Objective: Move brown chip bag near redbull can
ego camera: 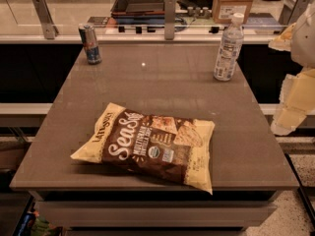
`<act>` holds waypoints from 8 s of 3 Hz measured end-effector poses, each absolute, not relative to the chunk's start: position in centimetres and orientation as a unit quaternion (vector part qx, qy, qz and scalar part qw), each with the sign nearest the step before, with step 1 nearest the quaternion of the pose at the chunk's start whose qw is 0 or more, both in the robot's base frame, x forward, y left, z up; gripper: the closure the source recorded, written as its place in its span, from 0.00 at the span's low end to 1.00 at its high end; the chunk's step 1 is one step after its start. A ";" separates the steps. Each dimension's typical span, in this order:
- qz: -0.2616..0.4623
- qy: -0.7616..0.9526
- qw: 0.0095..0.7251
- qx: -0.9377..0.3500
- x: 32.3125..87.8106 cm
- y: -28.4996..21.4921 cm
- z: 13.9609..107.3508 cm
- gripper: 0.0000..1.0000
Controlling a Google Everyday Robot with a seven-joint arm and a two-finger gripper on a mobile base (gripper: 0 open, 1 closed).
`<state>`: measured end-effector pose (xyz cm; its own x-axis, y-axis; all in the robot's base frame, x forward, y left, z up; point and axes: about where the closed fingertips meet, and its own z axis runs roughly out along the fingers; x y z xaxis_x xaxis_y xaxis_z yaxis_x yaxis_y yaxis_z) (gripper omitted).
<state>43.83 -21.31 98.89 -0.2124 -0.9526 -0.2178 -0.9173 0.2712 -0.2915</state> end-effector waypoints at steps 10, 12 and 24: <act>-0.064 0.798 0.068 -0.595 41.9 -1.6 82.8 0.42; -0.064 0.798 0.068 -0.596 41.9 -1.6 83.5 0.88; -0.122 0.931 0.165 -0.303 74.8 -0.1 88.3 1.00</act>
Offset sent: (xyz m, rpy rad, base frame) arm 0.0140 0.0399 -0.0118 0.0883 0.0163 0.1275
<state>74.84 -0.12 88.29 -0.7622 -0.6041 -0.2327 -0.5234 0.7866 -0.3276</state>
